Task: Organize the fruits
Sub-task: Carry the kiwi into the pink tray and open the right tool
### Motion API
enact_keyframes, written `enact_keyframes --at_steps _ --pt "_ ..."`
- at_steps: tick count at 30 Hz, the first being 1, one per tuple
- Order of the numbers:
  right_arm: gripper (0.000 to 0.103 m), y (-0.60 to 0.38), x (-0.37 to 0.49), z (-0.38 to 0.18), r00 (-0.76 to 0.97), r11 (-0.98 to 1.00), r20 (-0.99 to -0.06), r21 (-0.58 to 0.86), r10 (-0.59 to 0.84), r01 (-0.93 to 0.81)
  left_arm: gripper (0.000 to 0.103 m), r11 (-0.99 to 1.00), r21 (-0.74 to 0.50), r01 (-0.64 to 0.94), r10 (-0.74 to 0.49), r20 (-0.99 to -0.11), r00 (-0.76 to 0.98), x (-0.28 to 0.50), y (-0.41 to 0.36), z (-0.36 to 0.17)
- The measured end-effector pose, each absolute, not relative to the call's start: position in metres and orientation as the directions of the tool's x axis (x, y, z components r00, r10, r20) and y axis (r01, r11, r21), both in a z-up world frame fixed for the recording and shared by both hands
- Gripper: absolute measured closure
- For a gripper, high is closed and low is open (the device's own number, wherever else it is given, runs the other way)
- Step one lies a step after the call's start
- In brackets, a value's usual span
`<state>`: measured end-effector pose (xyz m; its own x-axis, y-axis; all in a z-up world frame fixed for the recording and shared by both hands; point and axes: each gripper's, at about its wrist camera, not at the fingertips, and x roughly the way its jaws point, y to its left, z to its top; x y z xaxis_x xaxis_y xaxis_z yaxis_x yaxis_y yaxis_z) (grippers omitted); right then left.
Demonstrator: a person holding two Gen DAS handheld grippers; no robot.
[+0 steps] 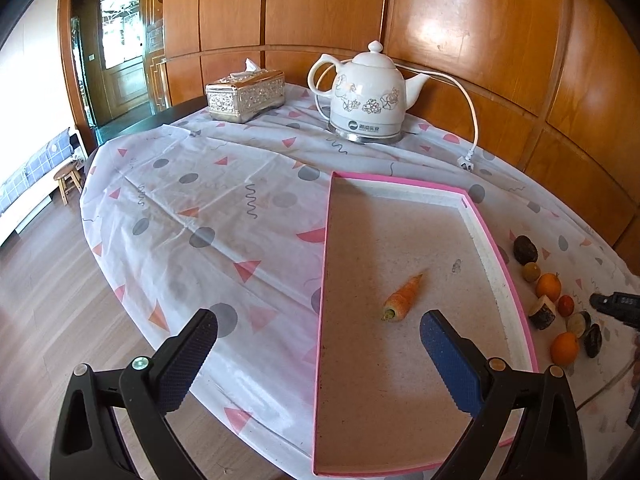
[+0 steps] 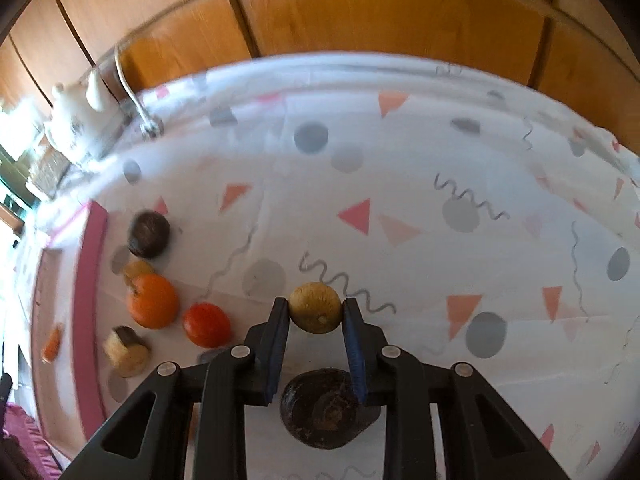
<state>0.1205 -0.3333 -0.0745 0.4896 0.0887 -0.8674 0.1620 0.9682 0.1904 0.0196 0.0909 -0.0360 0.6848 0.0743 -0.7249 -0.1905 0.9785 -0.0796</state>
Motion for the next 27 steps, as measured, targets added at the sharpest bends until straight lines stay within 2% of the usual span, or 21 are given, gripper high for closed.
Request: enact_keyframes --at_steps 5,13,19,27 --pt "0.076 -0.325 0.104 -0.046 0.558 0.975 -0.822 0.198 0.110 0.100 0.001 0.978 -0.093 -0.186 0.063 -0.719 0.692 0.017 0.090 -0.034" --pt "0.076 -0.260 0.082 -0.024 0.568 0.961 -0.776 0.246 0.274 -0.127 0.001 0.977 -0.115 -0.178 0.045 -0.708 0.705 0.011 0.090 -0.030" --pt "0.076 -0.190 0.073 -0.023 0.509 0.921 -0.775 0.250 0.374 -0.298 0.001 0.975 -0.126 -0.181 0.039 -0.709 0.704 0.008 0.093 -0.030" --pt "0.076 -0.121 0.074 -0.036 0.443 0.886 -0.799 0.228 0.408 -0.404 0.001 0.971 -0.139 -0.196 0.040 -0.711 0.702 0.006 0.101 -0.031"
